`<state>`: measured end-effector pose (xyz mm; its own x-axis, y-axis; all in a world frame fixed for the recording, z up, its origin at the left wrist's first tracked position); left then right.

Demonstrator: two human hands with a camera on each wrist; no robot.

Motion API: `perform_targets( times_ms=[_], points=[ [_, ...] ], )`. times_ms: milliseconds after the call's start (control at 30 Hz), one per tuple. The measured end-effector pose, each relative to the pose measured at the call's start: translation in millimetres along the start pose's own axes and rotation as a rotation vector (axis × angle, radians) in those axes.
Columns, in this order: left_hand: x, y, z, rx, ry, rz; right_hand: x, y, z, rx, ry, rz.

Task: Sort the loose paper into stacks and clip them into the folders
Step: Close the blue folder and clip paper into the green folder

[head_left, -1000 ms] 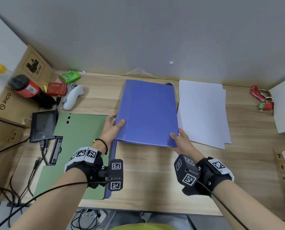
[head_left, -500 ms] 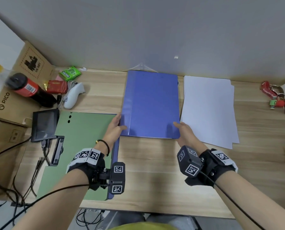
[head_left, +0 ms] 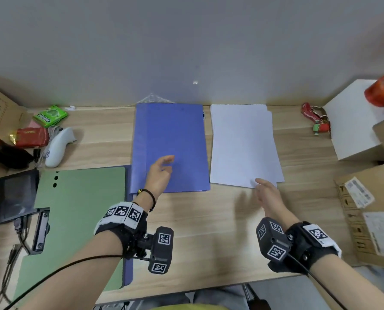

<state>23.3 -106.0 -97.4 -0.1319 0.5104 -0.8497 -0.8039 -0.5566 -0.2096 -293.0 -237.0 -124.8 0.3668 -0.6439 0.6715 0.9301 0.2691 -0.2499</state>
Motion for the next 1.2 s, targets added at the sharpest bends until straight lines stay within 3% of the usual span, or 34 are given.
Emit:
perform_targets(
  times_ms=[167,433,633,733,1000,1200],
  points=[
    [-2,70,4,0.297,-0.153,-0.037,11,-33,-8,-0.058,-0.027,0.03],
    [-15,128,20,0.446,-0.176,0.001,14,-40,-23,0.013,-0.011,0.006],
    [-25,153,21,0.478,-0.167,0.022,8,-59,-37,-0.129,0.014,-0.144],
    [-20,155,22,0.479,-0.197,-0.041,3,-59,-43,-0.083,0.069,-0.264],
    [-12,148,26,0.564,-0.207,-0.102,23,-61,-42,-0.102,0.048,-0.114],
    [-12,108,20,0.436,-0.182,0.001,22,-64,-30,-0.138,0.054,-0.055]
  ],
)
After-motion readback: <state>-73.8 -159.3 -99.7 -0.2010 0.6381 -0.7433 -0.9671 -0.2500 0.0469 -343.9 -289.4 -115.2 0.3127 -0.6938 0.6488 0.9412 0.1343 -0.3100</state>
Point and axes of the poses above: each hand's wrist, its own z-axis away from the middle knuckle, its own y-axis out of the palm, x = y × z, the point moved 8 cm from there along -z, towards the middle knuckle, and after that the axes turned 1 degree about z, right-handed, at the moved point
